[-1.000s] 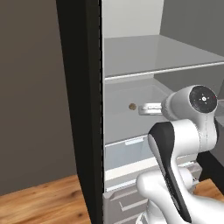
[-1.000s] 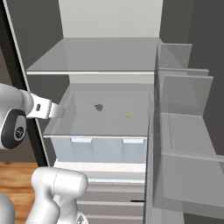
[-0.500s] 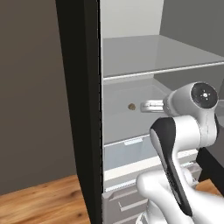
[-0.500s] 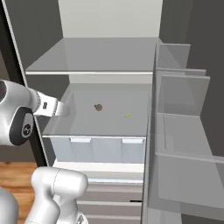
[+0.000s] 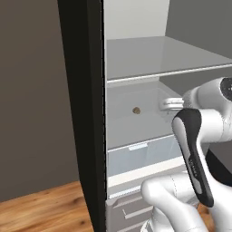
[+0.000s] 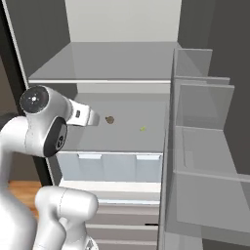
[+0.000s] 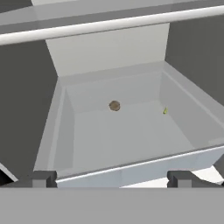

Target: Retrieve the bottle and the shaker from the cabinet and place them next to the mixing bowl on the counter. Then add garlic from the fridge to the mixing bowl.

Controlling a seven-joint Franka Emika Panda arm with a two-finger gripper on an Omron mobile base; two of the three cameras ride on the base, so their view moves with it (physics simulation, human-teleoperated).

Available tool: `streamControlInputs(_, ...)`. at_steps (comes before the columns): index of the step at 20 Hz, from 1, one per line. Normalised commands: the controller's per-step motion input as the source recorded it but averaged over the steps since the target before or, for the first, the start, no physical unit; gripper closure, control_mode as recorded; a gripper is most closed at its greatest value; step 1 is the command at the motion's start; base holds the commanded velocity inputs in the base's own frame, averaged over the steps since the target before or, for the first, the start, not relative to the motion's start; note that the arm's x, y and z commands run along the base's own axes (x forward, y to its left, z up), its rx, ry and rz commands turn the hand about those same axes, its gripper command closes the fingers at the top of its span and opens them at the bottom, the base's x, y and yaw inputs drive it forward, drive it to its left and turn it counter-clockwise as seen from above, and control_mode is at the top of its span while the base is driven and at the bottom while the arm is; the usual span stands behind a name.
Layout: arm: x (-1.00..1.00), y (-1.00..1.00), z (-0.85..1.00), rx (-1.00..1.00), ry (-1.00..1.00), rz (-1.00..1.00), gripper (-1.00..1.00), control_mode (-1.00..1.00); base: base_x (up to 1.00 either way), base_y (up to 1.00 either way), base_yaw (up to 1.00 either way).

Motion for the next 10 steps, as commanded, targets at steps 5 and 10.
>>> streamControlInputs(5, 0.04, 0.00, -0.01, 0.00, 0.07, 0.08, -1.00, -1.00, 0.00, 0.00, 0.00)
streamControlInputs(10, 0.35, 0.00, -0.48, -0.10, 0.01, 0.00, -1.00, -1.00, 0.00, 0.00, 0.00)
